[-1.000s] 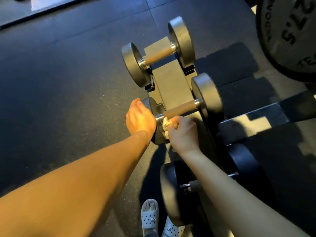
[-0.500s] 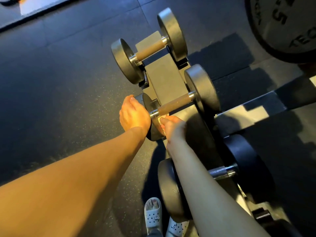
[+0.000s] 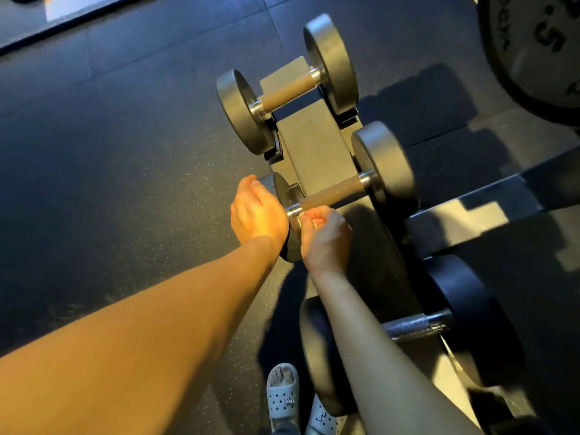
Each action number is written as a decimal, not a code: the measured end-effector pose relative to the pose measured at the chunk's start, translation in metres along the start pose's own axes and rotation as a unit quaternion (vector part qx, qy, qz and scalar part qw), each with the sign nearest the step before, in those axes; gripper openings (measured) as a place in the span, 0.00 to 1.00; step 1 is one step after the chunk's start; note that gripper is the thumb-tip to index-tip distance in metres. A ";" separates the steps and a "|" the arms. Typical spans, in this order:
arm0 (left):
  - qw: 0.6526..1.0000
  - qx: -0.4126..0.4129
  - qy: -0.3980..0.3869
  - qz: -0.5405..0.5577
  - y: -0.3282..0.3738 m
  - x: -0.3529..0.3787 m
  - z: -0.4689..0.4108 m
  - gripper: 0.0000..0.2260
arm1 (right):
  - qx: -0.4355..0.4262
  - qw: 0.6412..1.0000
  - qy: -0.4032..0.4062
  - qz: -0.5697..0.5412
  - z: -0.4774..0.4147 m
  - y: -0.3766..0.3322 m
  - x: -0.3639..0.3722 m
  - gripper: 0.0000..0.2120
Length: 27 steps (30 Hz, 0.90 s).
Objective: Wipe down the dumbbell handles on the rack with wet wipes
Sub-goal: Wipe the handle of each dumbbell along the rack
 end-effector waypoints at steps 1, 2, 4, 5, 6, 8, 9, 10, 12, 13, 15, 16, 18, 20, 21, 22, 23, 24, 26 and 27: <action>1.000 -0.001 -0.002 -0.001 -0.001 0.000 0.000 0.18 | -0.049 0.997 0.034 0.041 -0.001 -0.006 -0.008 0.08; 1.000 -0.003 -0.003 0.000 -0.001 0.000 0.000 0.18 | -0.109 0.989 0.076 0.061 -0.001 -0.015 -0.018 0.06; 1.000 -0.007 -0.006 0.004 -0.001 0.001 -0.001 0.18 | -0.184 0.969 0.145 0.081 -0.006 -0.038 -0.035 0.06; 1.000 -0.007 -0.007 0.004 0.000 0.001 -0.001 0.17 | -0.196 0.962 0.161 0.102 -0.010 -0.046 -0.039 0.08; 1.000 -0.006 -0.007 0.002 0.000 0.000 -0.001 0.17 | -0.199 0.955 0.165 0.147 -0.012 -0.051 -0.038 0.09; 1.000 -0.005 -0.009 -0.001 0.001 -0.001 -0.001 0.18 | -0.245 0.931 0.126 0.239 -0.009 -0.050 -0.026 0.09; 1.000 -0.004 -0.009 -0.001 0.000 0.000 -0.002 0.18 | -0.265 0.927 0.079 0.252 -0.008 -0.047 -0.019 0.09; 1.000 -0.003 -0.010 -0.001 -0.001 0.000 -0.002 0.18 | -0.277 0.924 0.031 0.264 -0.007 -0.045 -0.016 0.09; 1.000 -0.004 -0.012 -0.006 -0.002 0.000 -0.003 0.18 | -0.279 0.915 -0.043 0.290 -0.012 -0.049 -0.021 0.10; 1.000 -0.004 -0.013 -0.006 -0.002 0.000 -0.002 0.18 | -0.273 0.911 -0.052 0.305 -0.014 -0.056 -0.028 0.09; 1.000 -0.006 -0.014 0.001 -0.001 0.000 -0.002 0.18 | -0.258 0.917 -0.022 0.302 -0.021 -0.071 -0.043 0.09; 1.000 -0.007 -0.013 0.003 -0.001 0.000 -0.002 0.18 | -0.242 0.919 0.001 0.311 -0.023 -0.079 -0.051 0.10; 1.000 -0.007 -0.013 0.002 -0.002 0.001 -0.003 0.18 | -0.197 0.912 0.003 0.359 -0.026 -0.090 -0.056 0.14; 1.000 -0.008 -0.014 -0.003 -0.002 0.001 -0.003 0.19 | -0.205 0.871 -0.035 0.446 -0.020 -0.095 -0.052 0.11; 1.000 -0.007 -0.014 -0.005 -0.002 0.001 -0.003 0.19 | -0.239 0.839 -0.056 0.486 -0.017 -0.095 -0.046 0.10; 1.000 -0.005 -0.015 -0.004 -0.002 0.001 -0.003 0.18 | -0.280 0.808 -0.072 0.513 -0.012 -0.094 -0.042 0.10; 1.000 -0.003 -0.015 -0.003 -0.002 0.001 -0.003 0.18 | -0.317 0.782 -0.086 0.530 -0.009 -0.092 -0.039 0.09; 1.000 -0.002 -0.014 -0.002 -0.002 0.001 -0.003 0.18 | -0.337 0.766 -0.089 0.540 -0.009 -0.093 -0.038 0.09; 1.000 -0.001 -0.013 -0.005 -0.002 0.001 -0.004 0.18 | -0.323 0.762 -0.043 0.559 -0.017 -0.101 -0.042 0.10; 1.000 0.000 -0.012 -0.006 -0.003 0.001 -0.004 0.18 | -0.305 0.763 -0.006 0.570 -0.023 -0.105 -0.044 0.12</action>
Point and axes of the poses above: each hand's wrist, its own z-axis away from the middle knuckle, its own x-axis out of the palm, y = z × x, the point moved 1 cm from there along -z, towards the middle knuckle, and after that the axes turned 13 degrees about x, right-handed, at the moved point
